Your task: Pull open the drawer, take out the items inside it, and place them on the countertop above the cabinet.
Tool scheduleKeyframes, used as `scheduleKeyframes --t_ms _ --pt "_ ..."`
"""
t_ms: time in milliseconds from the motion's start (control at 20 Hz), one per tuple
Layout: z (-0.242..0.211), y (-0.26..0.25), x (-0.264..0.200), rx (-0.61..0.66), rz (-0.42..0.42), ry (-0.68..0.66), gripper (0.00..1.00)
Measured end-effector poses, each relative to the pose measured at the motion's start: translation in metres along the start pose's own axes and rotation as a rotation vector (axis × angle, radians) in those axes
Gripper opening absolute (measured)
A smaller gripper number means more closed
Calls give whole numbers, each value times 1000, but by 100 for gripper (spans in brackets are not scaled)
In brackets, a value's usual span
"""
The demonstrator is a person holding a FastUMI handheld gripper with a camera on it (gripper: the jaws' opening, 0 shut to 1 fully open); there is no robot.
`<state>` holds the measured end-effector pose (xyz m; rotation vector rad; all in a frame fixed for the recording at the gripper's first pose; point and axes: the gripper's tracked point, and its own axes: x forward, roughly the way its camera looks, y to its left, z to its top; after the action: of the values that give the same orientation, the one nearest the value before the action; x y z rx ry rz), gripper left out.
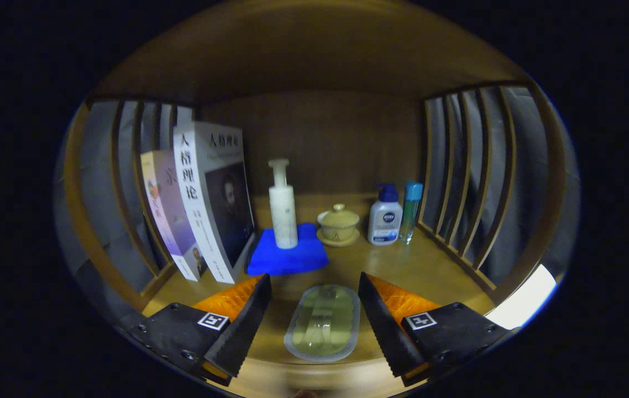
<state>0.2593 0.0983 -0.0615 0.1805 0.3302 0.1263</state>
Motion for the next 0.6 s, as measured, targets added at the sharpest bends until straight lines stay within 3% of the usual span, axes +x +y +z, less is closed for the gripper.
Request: scheduleKeyframes --t_ms 600 --pt "10 -12 -154 -45 -119 -224 100"
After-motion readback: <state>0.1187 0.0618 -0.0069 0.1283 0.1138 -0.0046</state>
